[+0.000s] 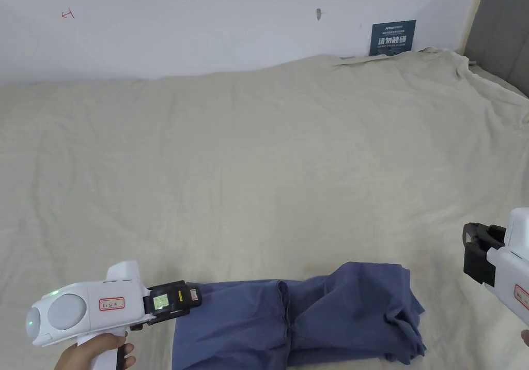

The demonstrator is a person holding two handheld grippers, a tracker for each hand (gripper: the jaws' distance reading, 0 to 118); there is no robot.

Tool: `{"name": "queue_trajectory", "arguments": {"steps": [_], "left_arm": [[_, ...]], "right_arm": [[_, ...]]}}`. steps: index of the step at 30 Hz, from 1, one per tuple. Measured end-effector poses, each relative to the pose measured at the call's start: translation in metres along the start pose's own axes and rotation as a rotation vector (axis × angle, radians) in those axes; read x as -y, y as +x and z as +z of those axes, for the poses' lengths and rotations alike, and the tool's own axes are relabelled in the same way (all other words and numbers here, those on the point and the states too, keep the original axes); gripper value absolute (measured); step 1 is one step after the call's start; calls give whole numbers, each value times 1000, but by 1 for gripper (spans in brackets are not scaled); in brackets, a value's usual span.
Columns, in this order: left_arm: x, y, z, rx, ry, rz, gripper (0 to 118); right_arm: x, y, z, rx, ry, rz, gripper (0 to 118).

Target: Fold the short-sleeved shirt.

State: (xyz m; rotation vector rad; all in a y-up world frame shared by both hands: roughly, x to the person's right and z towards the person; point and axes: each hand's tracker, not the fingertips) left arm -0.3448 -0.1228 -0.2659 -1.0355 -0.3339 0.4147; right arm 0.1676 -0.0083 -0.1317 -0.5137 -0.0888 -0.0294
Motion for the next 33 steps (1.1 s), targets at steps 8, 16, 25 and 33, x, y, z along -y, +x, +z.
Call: {"name": "queue_trajectory", "arguments": {"steps": [8,16,25,33], "left_arm": [[14,-25,-38,64,-104,28,70],[20,-10,-53,109,-97,-13,34],[18,4,-38,75,-73,-55,7],[4,-10,21,-26,-6,-24,7]], "right_arm": [[2,-4,-5,-2,-21,9,1],[6,-3,-7,2,-40,7,1],[4,-1,-9,0,-42,5,1],[-2,-5,-9,-34,-23,-2,1]]}}
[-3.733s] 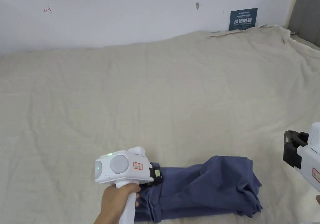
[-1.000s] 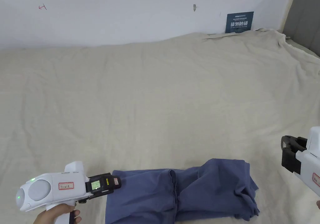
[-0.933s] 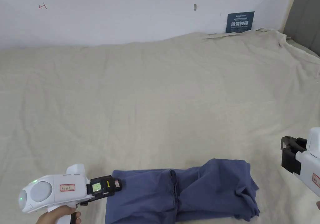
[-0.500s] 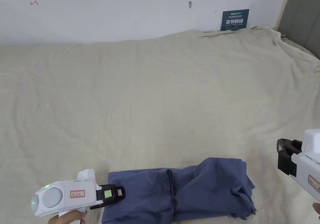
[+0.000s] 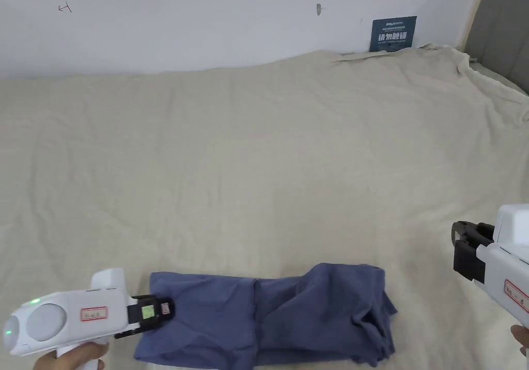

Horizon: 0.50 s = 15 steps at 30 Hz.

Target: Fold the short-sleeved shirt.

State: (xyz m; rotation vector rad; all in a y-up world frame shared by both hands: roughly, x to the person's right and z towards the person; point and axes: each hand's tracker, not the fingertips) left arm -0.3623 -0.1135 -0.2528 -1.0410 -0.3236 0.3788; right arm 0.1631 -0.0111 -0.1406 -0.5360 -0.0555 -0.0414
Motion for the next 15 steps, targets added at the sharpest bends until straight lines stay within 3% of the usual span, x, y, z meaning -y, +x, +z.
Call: {"name": "queue_trajectory", "arguments": {"steps": [9,15], "left_arm": [[-5,-2,78,-158,61,33,7],[-16,55,80,-113,53,-36,7]], "right_arm": [[-3,-5,3,-35,31,-8,0],[-3,-2,7,-41,46,-17,0]]}}
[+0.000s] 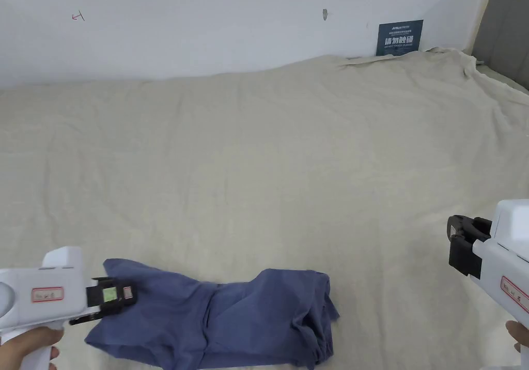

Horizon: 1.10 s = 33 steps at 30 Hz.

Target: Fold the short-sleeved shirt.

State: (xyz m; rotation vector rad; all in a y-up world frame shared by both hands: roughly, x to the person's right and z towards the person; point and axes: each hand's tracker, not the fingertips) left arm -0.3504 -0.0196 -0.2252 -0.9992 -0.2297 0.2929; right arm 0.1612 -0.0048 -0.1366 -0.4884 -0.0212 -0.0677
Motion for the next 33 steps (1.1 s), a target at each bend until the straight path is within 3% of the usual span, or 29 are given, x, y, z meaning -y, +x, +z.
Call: {"name": "queue_trajectory", "arguments": {"steps": [6,13,21,26,27,31,33], "left_arm": [[-9,77,-38,151,-70,-100,7],[4,147,-112,217,-187,-190,7],[42,198,-176,118,-273,-288,8],[51,212,-187,59,-267,-323,22],[50,212,-185,70,-269,-325,32],[44,211,-163,136,-223,-299,102],[38,209,-145,155,-153,-289,113]], "right_arm": [[3,6,5,4,4,-7,0],[7,18,12,29,3,-21,0],[12,30,18,61,-6,-34,0],[13,34,21,74,-9,-35,0],[13,34,22,75,-9,-36,0],[13,36,24,79,-8,-41,0],[12,36,24,79,-6,-41,0]]}}
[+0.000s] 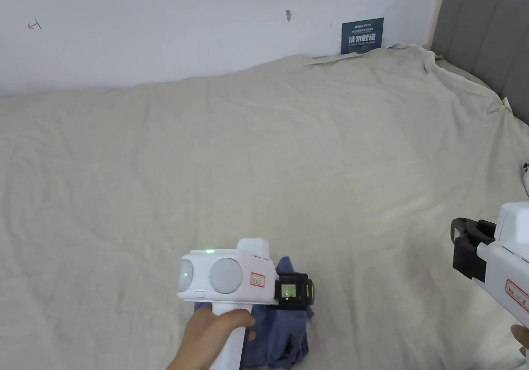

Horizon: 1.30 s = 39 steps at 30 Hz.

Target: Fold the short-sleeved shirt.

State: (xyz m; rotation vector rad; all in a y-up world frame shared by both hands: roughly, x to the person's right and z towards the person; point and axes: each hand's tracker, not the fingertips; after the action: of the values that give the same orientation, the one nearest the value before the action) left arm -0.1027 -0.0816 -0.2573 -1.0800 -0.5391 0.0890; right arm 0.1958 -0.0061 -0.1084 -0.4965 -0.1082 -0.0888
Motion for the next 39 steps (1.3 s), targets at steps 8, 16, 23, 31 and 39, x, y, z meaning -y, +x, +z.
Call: {"name": "queue_trajectory", "arguments": {"steps": [8,16,23,31,39], "left_arm": [[3,-30,47,-131,230,-36,109],[37,-42,27,-109,314,-44,0],[66,-24,-28,-120,250,-72,0],[80,15,-77,-163,170,-210,0],[83,28,-86,-183,186,-274,0]], "right_arm": [[-2,-5,1,-10,3,5,0],[-2,-8,1,-19,-2,9,0],[2,1,2,-8,-12,-2,0],[10,16,-1,21,-39,-18,0],[11,21,-4,35,-49,-26,0]]}}
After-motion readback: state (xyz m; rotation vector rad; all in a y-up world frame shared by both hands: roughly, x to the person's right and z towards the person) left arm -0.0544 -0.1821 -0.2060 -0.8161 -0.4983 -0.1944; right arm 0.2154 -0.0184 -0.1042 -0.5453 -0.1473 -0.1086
